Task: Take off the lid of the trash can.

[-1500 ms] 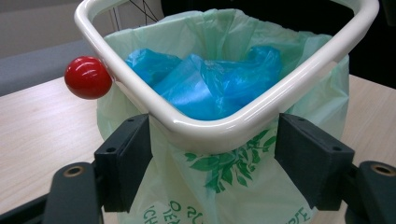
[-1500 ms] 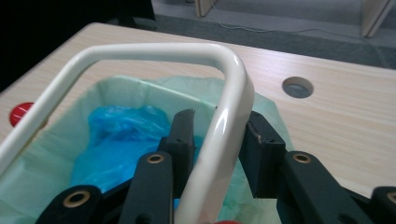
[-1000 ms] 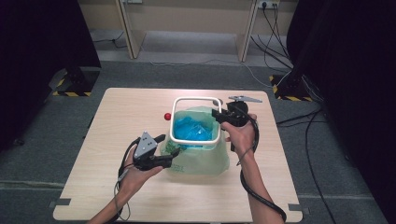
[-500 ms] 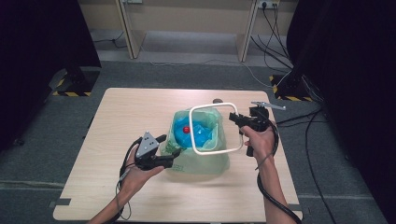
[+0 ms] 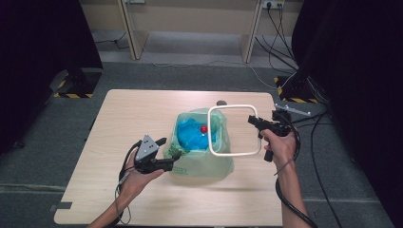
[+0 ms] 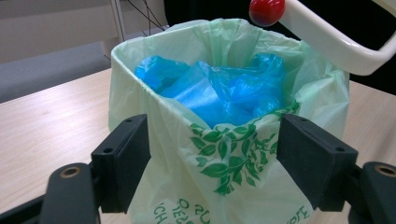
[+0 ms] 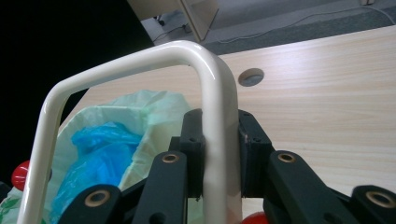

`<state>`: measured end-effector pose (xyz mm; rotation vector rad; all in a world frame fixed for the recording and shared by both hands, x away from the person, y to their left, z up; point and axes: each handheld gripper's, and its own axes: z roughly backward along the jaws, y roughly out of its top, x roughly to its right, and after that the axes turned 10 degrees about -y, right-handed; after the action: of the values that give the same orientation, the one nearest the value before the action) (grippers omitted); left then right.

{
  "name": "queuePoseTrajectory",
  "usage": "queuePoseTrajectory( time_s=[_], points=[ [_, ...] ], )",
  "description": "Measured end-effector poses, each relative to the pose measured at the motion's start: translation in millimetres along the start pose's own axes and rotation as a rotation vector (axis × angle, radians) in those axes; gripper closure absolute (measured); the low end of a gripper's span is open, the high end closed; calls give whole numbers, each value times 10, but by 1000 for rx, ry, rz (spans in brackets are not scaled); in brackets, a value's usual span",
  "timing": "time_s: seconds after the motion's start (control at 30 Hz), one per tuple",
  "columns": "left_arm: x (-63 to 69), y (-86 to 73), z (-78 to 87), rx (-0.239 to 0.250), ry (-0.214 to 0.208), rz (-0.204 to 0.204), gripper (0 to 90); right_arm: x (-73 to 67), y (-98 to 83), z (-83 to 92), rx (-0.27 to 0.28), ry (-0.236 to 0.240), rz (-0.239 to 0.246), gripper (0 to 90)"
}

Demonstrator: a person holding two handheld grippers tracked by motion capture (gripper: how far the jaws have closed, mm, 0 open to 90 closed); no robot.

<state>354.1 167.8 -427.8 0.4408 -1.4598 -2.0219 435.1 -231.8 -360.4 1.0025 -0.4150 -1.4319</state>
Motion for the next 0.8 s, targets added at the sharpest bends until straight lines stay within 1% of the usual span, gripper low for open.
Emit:
queuePoseTrajectory(
  time_s=[0.03,0.07,0.1,0.13,0.2,0.23,0.27,0.3,0.33,0.37,0.4,0.47,0.5,0.53,0.57,0.6,0.63,0.7,0.73,0.77,0.8],
  points=[
    [-5,-2,9,0,2,0,253,33,0,16,0,-4,-8,757],
    [-11,-5,20,1,3,0,253,33,0,16,0,-4,-8,757],
    [-15,-7,30,3,5,3,253,114,-3,47,3,-10,-21,757],
    [-19,-9,41,3,5,3,253,114,-3,47,3,-10,-21,757],
    [-32,-13,63,2,6,5,253,201,-12,81,8,-16,-43,758],
    [-42,-22,82,4,7,12,253,296,-26,111,11,-23,-61,757],
    [-42,-22,82,4,7,12,252,296,-26,111,11,-23,-61,757],
    [-47,-28,91,3,5,13,252,389,-41,141,14,-37,-75,757],
    [-50,-34,100,0,5,15,252,432,-53,155,12,-42,-89,757],
    [-58,-49,113,-1,2,22,252,484,-67,165,13,-50,-92,757],
    [-58,-49,113,-1,2,22,251,484,-67,165,13,-50,-92,757],
    [-61,-67,126,0,0,30,251,579,-99,179,11,-63,-111,757],
    [-63,-74,133,-3,-1,31,250,671,-141,186,10,-73,-130,756],
    [-63,-81,138,-3,-3,33,250,671,-141,186,10,-73,-130,756],
    [-63,-88,146,-3,-4,37,249,762,-194,180,9,-81,-145,756],
    [-63,-95,153,-4,-5,39,249,805,-224,171,4,-86,-153,756],
    [-63,-102,159,-4,-7,42,249,805,-224,171,4,-86,-153,756],
    [-63,-113,170,-4,-9,46,248,883,-286,153,-7,-95,-175,756],
    [-67,-120,177,-3,-10,52,248,959,-359,126,-16,-102,-193,756],
    [-67,-120,177,-3,-10,52,247,959,-359,126,-16,-102,-193,756],
    [-68,-123,179,-4,-11,54,247,1031,-437,89,-28,-113,-198,756]
  ],
)
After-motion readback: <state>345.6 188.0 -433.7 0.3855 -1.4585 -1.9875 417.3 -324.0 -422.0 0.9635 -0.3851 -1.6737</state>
